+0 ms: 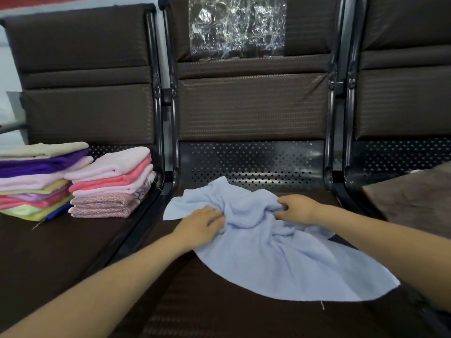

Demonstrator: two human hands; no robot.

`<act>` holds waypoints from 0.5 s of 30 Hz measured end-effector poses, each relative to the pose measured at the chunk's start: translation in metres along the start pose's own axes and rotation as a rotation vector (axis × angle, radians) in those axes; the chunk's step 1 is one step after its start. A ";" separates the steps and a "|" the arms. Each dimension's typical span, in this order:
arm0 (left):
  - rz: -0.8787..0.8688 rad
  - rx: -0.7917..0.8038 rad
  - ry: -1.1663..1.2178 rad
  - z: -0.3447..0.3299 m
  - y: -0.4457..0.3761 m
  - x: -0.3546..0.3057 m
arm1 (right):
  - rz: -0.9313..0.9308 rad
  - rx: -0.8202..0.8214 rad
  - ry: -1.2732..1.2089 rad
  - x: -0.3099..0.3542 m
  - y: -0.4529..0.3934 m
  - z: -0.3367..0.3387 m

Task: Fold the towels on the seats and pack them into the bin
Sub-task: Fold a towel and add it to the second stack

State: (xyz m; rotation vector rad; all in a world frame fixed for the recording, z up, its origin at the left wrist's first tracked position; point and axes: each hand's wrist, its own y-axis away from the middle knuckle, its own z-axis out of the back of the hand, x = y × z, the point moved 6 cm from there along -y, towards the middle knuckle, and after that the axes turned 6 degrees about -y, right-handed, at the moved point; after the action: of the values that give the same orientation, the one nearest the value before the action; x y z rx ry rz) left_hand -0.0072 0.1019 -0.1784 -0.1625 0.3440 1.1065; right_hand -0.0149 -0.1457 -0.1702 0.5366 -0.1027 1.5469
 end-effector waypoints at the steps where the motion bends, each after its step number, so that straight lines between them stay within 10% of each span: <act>1: 0.045 -0.015 0.004 0.003 -0.010 0.007 | -0.034 0.017 -0.038 -0.002 0.002 -0.002; 10: 0.246 -0.207 -0.072 0.017 0.015 -0.017 | -0.248 0.125 -0.793 0.029 0.032 -0.024; 15: 0.248 0.064 0.030 0.006 0.082 -0.051 | -0.114 -0.014 -0.513 0.044 0.041 0.008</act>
State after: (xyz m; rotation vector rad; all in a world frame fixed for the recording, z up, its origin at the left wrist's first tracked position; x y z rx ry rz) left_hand -0.0999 0.0967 -0.1519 -0.0806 0.4343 1.3373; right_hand -0.0501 -0.1113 -0.1352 0.9033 -0.4669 1.2684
